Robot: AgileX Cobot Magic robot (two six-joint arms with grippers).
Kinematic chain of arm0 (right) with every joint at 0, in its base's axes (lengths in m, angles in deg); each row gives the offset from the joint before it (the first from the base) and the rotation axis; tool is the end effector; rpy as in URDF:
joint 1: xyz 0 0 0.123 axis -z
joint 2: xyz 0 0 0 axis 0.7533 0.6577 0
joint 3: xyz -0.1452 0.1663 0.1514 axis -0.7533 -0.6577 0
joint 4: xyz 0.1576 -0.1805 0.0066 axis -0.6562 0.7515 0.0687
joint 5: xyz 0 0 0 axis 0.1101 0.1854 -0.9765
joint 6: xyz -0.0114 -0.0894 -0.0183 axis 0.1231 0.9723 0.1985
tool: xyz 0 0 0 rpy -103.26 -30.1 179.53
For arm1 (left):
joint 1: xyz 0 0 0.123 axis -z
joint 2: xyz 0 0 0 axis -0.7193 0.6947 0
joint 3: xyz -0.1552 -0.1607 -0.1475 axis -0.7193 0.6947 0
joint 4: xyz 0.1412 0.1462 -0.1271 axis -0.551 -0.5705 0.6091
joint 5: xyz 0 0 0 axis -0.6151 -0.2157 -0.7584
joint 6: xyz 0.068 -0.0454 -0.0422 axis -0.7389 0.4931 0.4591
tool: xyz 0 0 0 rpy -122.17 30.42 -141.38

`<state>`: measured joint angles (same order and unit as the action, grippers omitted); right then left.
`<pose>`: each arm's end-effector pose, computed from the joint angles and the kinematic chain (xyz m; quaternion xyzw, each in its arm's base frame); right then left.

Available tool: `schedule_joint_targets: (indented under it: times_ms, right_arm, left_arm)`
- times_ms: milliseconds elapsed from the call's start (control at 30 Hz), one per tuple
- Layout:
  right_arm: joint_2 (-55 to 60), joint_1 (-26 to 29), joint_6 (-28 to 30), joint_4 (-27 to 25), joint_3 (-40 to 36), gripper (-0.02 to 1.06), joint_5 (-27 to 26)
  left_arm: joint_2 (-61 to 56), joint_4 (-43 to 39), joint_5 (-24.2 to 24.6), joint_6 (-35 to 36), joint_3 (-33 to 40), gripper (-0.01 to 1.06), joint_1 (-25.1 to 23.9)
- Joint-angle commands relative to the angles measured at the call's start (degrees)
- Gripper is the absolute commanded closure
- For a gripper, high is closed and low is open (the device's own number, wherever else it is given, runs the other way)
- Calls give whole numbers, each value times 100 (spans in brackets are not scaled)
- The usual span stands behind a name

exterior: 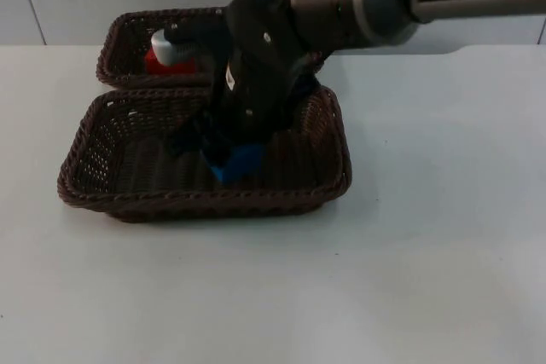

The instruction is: Pick up one cube with the left hand and place it into the upper basket. Pick up one cube with the right hand and place it into the lower basket.

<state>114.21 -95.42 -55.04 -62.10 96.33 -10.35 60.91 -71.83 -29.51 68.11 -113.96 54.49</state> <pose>0.3591 0.3562 0.1174 -0.3065 0.9096 0.0459 0.2767 0.0711 -0.0118 0.2995 0.0436 0.8231 -0.0611 0.5629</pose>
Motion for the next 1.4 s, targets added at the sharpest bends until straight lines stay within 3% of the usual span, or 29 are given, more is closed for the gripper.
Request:
schedule_joint_targets:
  times_ms: [0, 133, 167, 300, 333, 367, 433, 767, 1133, 1367]
  right_arm:
    - [30, 17, 77, -12, 66, 102, -109]
    - [37, 17, 77, -137, 66, 77, -99]
    - [37, 17, 77, -137, 66, 77, -99]
    - [37, 17, 77, -272, 66, 35, -111]
    - [37, 17, 77, -272, 66, 35, -111]
    - [37, 17, 77, -288, 66, 23, -89]
    - [-3, 17, 77, -288, 66, 16, -12]
    - [-514, 6, 77, -265, 66, 15, 149]
    - [-1799, 6, 102, -379, 66, 15, 1111]
    - [-2301, -178, 254, -384, 66, 15, 1434]
  left_arm:
    - [-34, 17, -85, 1, 30, 16, 14]
    - [-34, 17, -73, 1, 30, 16, 14]
    - [-34, 17, -73, 1, 30, 16, 14]
    - [-34, 17, -73, 1, 30, 16, 14]
    - [-34, 17, -73, 1, 30, 16, 14]
    - [-34, 17, -73, 1, 30, 16, 14]
    - [-34, 17, -73, 1, 30, 16, 14]
    - [-34, 17, -73, 1, 30, 16, 14]
    - [-34, 6, -64, 1, 30, 16, 14]
    - [-34, -10, -49, 1, 30, 16, 14]
